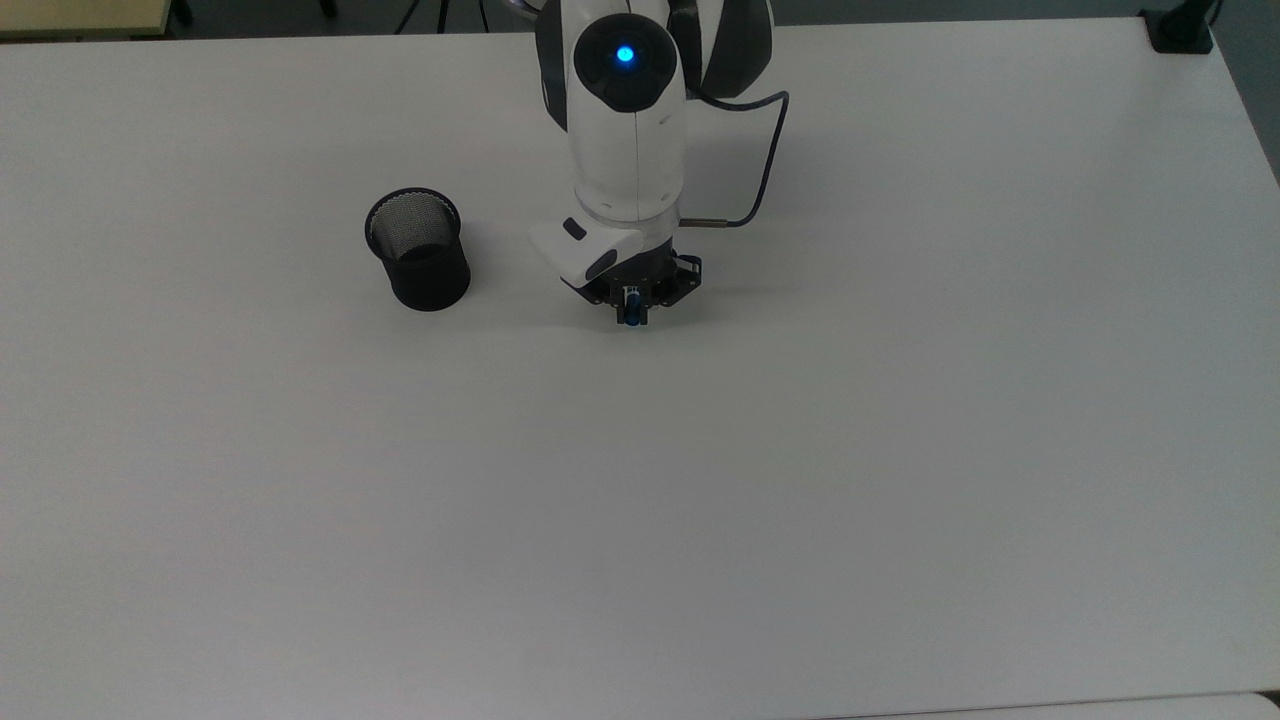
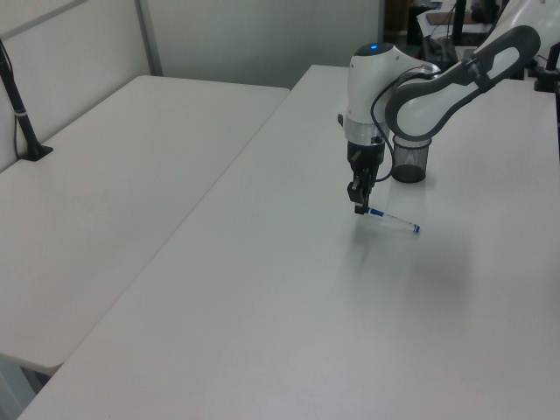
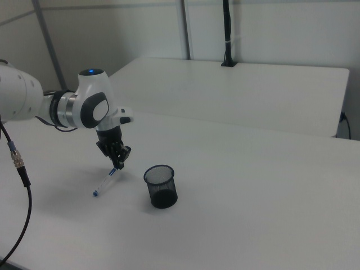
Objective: Remove the marker
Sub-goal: 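Carry the marker beside the cup and lower it onto the table, then open the gripper, release the marker, and raise the gripper away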
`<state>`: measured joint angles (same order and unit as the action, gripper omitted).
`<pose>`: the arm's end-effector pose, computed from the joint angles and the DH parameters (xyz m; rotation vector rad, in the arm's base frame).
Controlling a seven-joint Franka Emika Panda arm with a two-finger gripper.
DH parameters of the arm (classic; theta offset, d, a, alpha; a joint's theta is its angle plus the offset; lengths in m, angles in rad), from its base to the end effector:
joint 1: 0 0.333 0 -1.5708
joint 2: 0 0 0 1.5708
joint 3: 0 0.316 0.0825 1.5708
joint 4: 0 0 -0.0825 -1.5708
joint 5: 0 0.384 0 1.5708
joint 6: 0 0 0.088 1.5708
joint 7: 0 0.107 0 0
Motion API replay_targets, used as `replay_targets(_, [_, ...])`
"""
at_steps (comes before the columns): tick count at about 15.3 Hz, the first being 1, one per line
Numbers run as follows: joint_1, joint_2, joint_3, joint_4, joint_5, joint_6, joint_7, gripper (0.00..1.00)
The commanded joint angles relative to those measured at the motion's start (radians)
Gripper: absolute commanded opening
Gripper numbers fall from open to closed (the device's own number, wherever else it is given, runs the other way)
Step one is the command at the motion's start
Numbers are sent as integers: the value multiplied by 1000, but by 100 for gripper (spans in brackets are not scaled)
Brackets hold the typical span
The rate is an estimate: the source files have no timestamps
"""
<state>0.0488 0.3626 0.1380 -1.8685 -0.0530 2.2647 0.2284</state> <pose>0.6249 0.1113 0.3268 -3.1261 0.0285 -0.0551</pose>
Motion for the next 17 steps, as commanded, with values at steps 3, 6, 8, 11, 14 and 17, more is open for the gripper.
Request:
replay_targets(3, [11,-4,-6,-4,-27,24,29,75])
replay_targets(6, [2,-39,-6,-3,-25,7,31,100])
replay_targets(8, [-13,-85,-6,5,-18,-39,32,100])
replay_targets(11, [-29,-166,-6,9,-15,-121,31,100])
replay_targets(14, [-40,-246,-6,9,-13,-206,32,100])
replay_targets(17, [-64,-319,-9,49,-11,-341,49,100])
